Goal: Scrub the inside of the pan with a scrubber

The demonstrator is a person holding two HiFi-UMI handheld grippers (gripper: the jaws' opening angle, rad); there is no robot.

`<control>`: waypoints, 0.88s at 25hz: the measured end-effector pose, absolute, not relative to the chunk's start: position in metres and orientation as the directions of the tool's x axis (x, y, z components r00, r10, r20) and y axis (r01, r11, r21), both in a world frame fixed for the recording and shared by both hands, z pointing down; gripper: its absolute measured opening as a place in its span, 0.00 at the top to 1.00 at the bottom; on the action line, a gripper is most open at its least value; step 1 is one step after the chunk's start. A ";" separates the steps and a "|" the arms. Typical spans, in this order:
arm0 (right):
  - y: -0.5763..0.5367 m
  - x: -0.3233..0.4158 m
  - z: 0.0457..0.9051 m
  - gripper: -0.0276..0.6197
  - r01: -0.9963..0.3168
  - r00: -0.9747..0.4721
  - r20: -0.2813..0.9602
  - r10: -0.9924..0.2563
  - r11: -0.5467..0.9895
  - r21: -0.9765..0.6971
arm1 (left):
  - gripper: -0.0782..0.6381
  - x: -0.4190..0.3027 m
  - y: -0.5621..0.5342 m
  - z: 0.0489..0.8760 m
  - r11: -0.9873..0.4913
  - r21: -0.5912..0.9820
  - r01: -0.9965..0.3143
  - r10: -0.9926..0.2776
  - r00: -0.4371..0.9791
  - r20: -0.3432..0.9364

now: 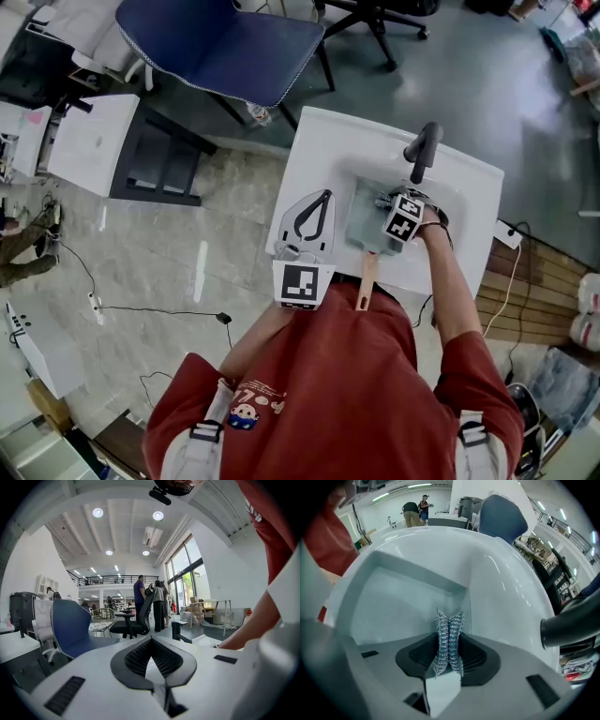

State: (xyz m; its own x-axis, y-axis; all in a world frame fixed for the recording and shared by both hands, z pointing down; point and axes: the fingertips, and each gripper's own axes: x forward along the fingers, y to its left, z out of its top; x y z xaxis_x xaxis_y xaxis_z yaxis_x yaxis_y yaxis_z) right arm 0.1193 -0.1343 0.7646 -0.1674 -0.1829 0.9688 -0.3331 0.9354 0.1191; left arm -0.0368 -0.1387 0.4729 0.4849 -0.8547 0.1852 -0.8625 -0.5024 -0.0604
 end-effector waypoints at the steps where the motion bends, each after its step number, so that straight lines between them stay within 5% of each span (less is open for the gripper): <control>1: -0.136 0.120 0.766 0.72 -0.331 -0.163 0.965 -0.207 0.933 0.144 | 0.87 -0.038 -0.138 0.473 -0.502 -0.059 -0.863 -0.854 0.483 0.190; 16: -0.134 0.115 0.745 0.72 -0.368 -0.193 0.955 -0.228 0.918 0.145 | 0.87 -0.041 -0.139 0.471 -0.493 -0.055 -0.868 -0.860 0.477 0.181; 22: -0.108 0.090 0.685 0.72 -0.310 -0.306 0.948 -0.081 0.951 -0.019 | 0.87 -0.043 -0.139 0.469 -0.492 -0.065 -0.868 -0.864 0.478 0.157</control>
